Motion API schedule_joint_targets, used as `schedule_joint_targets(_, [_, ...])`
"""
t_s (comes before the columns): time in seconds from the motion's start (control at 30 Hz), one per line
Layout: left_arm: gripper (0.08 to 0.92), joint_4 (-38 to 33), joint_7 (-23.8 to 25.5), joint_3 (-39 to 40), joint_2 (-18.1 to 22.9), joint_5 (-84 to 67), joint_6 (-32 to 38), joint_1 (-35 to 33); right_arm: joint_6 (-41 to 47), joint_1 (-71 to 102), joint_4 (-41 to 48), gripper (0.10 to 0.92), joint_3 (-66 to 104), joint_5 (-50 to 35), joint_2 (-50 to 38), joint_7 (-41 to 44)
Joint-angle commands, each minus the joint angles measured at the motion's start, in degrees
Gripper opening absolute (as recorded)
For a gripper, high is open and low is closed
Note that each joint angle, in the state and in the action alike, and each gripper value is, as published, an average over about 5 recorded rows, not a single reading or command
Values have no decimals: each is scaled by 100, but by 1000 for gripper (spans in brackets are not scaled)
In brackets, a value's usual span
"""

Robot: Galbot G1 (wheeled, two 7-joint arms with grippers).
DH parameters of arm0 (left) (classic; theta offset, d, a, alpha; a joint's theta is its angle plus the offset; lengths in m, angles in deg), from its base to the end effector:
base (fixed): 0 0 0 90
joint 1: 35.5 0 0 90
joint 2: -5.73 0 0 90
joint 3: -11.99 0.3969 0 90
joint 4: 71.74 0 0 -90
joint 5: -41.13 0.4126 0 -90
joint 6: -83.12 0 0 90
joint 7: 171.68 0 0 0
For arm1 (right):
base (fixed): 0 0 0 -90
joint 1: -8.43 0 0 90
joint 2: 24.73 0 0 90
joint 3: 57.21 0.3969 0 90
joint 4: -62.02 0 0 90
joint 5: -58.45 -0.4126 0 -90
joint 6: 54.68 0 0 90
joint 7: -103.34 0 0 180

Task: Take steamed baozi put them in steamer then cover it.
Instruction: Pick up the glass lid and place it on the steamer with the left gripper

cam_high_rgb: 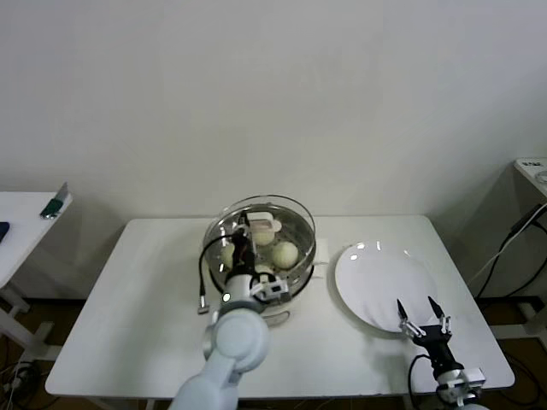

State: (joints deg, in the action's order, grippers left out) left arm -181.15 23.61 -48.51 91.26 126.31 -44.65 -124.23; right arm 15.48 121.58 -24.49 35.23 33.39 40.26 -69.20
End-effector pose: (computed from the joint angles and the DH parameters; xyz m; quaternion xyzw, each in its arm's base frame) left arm 0.3447 -0.1708 -0.2664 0.0312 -0.7716 -0.6344 0.0336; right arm 0.2309 -0.1943 -0.5066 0.0347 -0.9982 0.0077 0.0480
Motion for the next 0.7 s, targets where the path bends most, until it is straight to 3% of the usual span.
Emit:
schedule_joint_targets(0.03, [151, 497, -26, 234, 599, 611, -58, 126, -50, -37, 70, 823, -7, -6, -2, -6])
schedule_joint_targets(0.7, [151, 679, -144, 48, 296, 592, 18, -29, -166, -28, 98, 823, 21, 56, 145, -16])
